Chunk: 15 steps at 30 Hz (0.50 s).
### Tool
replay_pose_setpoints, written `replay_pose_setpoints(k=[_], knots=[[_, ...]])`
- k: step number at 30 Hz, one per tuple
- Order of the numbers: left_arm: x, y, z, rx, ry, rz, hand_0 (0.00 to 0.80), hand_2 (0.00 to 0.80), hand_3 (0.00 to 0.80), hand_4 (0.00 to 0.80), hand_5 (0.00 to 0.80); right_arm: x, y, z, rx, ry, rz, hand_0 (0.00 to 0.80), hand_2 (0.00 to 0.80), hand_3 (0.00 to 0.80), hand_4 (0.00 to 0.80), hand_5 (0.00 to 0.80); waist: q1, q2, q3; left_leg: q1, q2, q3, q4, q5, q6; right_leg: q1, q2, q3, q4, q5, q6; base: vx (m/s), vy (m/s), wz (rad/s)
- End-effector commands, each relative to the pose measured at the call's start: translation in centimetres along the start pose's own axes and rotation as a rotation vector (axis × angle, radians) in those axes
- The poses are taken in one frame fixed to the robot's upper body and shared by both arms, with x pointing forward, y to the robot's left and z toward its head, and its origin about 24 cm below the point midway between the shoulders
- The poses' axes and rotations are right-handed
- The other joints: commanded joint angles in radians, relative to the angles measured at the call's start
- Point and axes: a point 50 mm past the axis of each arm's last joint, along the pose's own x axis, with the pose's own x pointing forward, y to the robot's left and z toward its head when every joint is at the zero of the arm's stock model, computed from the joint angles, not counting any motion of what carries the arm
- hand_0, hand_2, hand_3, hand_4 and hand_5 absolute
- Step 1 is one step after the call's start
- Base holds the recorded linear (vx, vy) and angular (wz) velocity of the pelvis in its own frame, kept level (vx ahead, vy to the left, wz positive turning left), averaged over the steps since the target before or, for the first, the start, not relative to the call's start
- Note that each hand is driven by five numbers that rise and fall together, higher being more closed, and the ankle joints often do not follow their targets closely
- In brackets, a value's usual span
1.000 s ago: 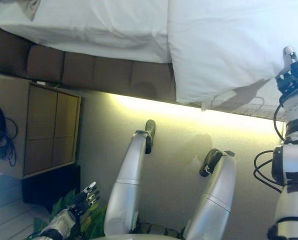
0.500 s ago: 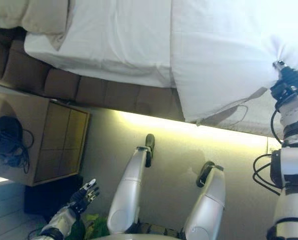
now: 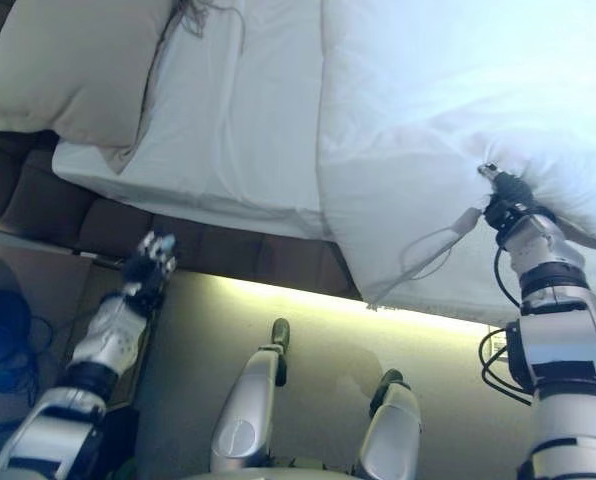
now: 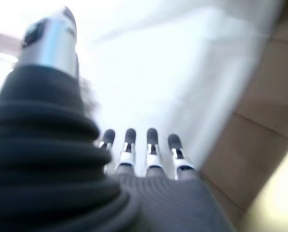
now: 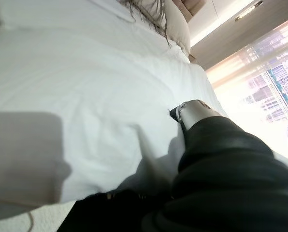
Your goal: Make the bed neatly
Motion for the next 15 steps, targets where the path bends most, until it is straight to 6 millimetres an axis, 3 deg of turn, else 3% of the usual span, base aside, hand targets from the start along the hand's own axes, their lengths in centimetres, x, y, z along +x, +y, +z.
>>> replay_pose_setpoints(k=[1,4,10,15], knots=[[1.5,-2.9,1.0,0.0,-0.051,-0.028,0.0,0.0,0.0,0.0,0.0,0.9,4.6,0.5,0.03,-0.054,0.209,0.8,0.8,0.8,0.8,0.8,-0.015,-0.038,-0.085,0.076,0.054,0.002,-0.086,0.008,-0.022,0.003,0.001,0.011,-0.148,0.13,-0.036,0.068,-0.031,-0.09],[2.8,-6.7,0.8,-0.026,0.006,-0.108,0.0,0.0,0.0,0.0,0.0,1.4,6.4,-0.1,0.022,-0.027,0.239,0.8,0.8,0.8,0.8,0.8,-0.034,-0.054,-0.094,0.105,0.066,0.011,-0.128,0.019,-0.031,0.025,0.017,0.006,-0.197,0.149,-0.033,0.035,-0.031,-0.11],[2.8,-10.3,-2.5,-0.231,0.224,-0.162,0.0,0.0,0.0,0.0,0.0,2.0,10.0,0.5,0.024,-0.065,0.302,0.8,0.8,0.8,0.8,0.8,-0.057,-0.078,-0.086,0.115,0.083,0.022,-0.156,0.027,-0.037,0.025,0.042,0.006,-0.231,0.165,-0.034,-0.015,-0.042,-0.08],[0.4,-12.6,-8.2,-0.591,0.541,-0.112,0.0,0.0,0.0,0.0,0.0,2.0,13.4,1.3,0.04,-0.113,0.37,0.8,0.8,0.8,0.8,0.8,-0.063,-0.105,-0.069,0.098,0.097,0.022,-0.152,0.023,-0.041,0.011,0.061,0.002,-0.225,0.159,-0.038,-0.031,-0.073,-0.06]])
